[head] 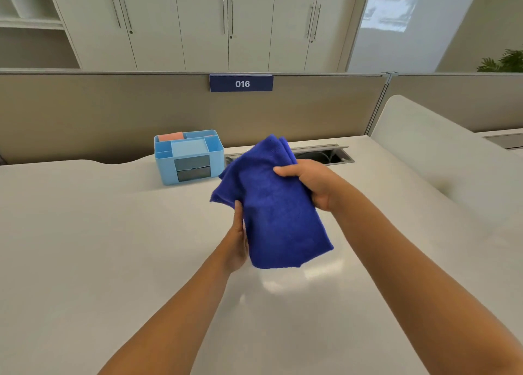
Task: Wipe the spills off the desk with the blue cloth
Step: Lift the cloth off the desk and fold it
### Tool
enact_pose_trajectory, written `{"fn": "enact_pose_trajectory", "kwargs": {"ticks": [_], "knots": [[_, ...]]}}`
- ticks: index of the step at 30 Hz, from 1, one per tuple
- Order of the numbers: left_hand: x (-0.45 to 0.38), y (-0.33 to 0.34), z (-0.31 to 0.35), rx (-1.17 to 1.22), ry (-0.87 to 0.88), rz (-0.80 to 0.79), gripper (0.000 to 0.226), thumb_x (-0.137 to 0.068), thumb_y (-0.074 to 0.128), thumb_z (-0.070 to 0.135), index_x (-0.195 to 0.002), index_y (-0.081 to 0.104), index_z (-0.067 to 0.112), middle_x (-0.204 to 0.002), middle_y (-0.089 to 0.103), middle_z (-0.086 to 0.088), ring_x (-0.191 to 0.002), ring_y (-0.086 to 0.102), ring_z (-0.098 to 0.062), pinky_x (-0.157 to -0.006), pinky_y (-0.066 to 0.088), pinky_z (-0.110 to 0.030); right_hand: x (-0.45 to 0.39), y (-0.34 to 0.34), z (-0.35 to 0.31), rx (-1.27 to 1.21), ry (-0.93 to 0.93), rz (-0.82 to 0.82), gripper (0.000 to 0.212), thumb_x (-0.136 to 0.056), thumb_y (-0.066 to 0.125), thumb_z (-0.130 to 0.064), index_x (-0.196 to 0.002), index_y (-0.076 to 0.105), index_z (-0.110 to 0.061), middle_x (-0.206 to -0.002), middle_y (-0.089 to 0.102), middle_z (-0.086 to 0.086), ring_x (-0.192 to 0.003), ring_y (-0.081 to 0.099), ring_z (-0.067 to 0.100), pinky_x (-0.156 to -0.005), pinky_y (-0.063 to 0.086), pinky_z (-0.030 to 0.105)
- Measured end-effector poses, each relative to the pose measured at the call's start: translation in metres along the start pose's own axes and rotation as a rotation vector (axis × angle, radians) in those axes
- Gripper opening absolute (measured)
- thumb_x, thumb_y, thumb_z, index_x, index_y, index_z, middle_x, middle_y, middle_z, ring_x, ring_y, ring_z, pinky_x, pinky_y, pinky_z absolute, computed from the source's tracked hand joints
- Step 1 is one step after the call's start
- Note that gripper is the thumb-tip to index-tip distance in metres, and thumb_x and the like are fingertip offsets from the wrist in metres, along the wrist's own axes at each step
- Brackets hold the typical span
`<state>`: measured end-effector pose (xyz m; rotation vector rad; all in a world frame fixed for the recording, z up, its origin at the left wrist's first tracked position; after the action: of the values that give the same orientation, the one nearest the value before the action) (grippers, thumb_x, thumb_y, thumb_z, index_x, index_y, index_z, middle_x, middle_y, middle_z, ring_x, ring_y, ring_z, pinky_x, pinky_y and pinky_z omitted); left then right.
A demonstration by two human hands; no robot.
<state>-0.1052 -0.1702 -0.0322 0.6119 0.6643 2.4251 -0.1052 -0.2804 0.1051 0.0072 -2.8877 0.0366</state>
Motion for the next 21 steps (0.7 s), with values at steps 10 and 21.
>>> {"fn": "enact_pose_trajectory", "kwargs": {"ticks": [10, 21], "knots": [[0.013, -0.035, 0.015, -0.042, -0.111, 0.094, 0.058, -0.070, 0.068, 0.021, -0.126, 0.054, 0.010, -0.117, 0.064, -0.014, -0.097, 0.064, -0.029, -0.069, 0.056, -0.035, -0.004, -0.065, 0.102, -0.111, 0.456, 0.340, 0.005, -0.088, 0.057, -0.011, -0.084, 0.057, -0.007, -0.078, 0.066, 0.009, -0.070, 0.061, 0.024, -0.058, 0.047, 0.035], [0.006, -0.043, 0.038, -0.067, -0.087, 0.234, 0.052, -0.081, 0.060, 0.015, -0.130, 0.048, 0.007, -0.102, 0.064, -0.013, -0.083, 0.063, -0.023, -0.047, 0.053, -0.025, -0.021, -0.048, 0.149, -0.125, 0.433, 0.098, 0.021, -0.069, 0.078, -0.036, -0.086, 0.074, -0.025, -0.082, 0.077, -0.006, -0.088, 0.069, 0.015, -0.075, 0.053, 0.037]]}}
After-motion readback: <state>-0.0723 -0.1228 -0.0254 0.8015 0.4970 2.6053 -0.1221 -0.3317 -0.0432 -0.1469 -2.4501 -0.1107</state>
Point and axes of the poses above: each hand's wrist, its own x-axis away from the middle knuckle, its own y-axis out of the palm, z = x × y, the point moved 7 cm from there along -x, towards the middle knuckle
